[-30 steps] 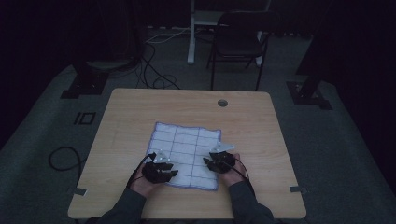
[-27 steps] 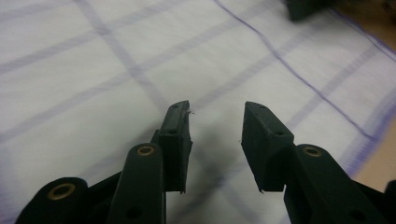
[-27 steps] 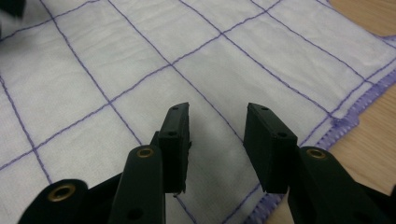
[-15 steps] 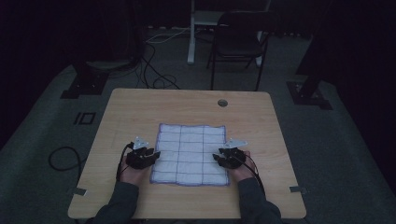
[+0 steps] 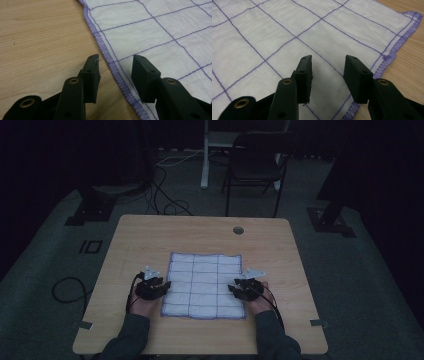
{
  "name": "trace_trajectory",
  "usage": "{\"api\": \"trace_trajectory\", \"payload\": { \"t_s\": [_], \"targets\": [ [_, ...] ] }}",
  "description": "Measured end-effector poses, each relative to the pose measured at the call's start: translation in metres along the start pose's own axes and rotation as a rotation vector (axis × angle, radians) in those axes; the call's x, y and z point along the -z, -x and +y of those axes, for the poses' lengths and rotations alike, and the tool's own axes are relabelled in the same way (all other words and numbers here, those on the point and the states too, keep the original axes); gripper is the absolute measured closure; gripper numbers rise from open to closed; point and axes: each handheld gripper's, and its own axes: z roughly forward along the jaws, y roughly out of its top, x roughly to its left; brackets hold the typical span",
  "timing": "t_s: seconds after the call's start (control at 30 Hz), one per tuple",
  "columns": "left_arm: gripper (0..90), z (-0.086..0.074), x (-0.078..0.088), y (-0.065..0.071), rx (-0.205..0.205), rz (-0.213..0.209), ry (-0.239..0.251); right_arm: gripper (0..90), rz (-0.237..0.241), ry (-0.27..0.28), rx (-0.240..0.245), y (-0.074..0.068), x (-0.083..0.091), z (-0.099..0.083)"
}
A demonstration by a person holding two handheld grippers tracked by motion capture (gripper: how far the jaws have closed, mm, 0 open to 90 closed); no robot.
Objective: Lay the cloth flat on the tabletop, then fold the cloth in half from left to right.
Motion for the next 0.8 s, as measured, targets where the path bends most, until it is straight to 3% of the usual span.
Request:
{"api": "trace_trajectory", "payload": {
  "t_s": [0.27,0.53,0.8],
  "targets": [
    [51.5,0.002,-0.004,0.0,0.01,0.003,0.014,58.5,0.006,0.0,-0.002,0.001,0.0,0.0],
    [46.8,0.01,-0.015,0.008,-0.009,0.065,0.004,57.9,0.005,0.004,-0.002,0.001,0.0,-0.001],
    [44.2,0.015,-0.02,0.012,-0.003,0.085,0.002,56.7,0.002,-0.001,-0.004,0.0,0.002,-0.001]
  ]
}}
